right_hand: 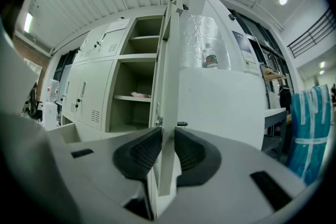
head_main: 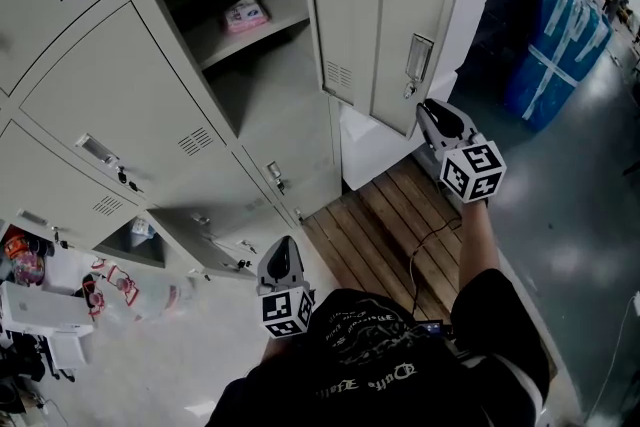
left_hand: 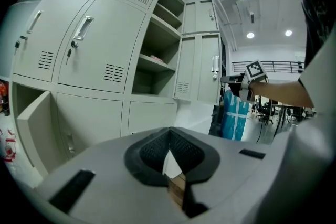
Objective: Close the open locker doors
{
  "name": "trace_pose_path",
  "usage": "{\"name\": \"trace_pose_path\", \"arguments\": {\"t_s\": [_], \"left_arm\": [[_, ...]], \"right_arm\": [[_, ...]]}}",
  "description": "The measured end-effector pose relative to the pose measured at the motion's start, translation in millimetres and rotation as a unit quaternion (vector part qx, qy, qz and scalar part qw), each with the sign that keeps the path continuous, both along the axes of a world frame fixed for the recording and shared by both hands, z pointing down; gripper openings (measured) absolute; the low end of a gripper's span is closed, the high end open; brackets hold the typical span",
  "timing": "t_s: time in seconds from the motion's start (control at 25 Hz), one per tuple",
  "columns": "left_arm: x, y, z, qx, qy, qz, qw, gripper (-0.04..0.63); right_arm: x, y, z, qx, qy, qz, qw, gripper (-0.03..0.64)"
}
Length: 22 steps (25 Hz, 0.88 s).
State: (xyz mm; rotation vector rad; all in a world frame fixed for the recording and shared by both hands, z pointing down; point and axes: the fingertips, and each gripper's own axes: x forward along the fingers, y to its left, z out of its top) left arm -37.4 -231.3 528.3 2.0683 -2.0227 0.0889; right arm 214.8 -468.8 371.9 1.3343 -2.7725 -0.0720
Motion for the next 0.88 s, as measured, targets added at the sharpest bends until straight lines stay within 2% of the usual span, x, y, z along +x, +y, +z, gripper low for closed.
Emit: {"name": "trace_pose_path", "arguments": {"t_s": [0.24, 0.44, 0.72, 0.88], "left_arm": [[-4, 5, 1, 0.001, -0.004, 0.002, 1.0, 0.008], [-8, 9, 4, -0.002, -0.005, -0.001, 1.0, 0.008], [-15, 17, 5, -0.003, -0.001, -0.013, 0.9999, 0.008], [-21, 22, 6, -0.005, 0.0, -0.022, 0.9998, 0.008]], "right_arm": [[-20, 29, 0, 0.011, 0.025, -0.045, 0.999, 0.077], [-46, 56, 0, 0.024, 0.037, -0.111, 0.993, 0.059], [-74, 80, -1, 0.025, 0.007, -0.165, 0.986, 0.026], [-95, 91, -2, 0.029, 0.013, -0.199, 0.98, 0.02]]}}
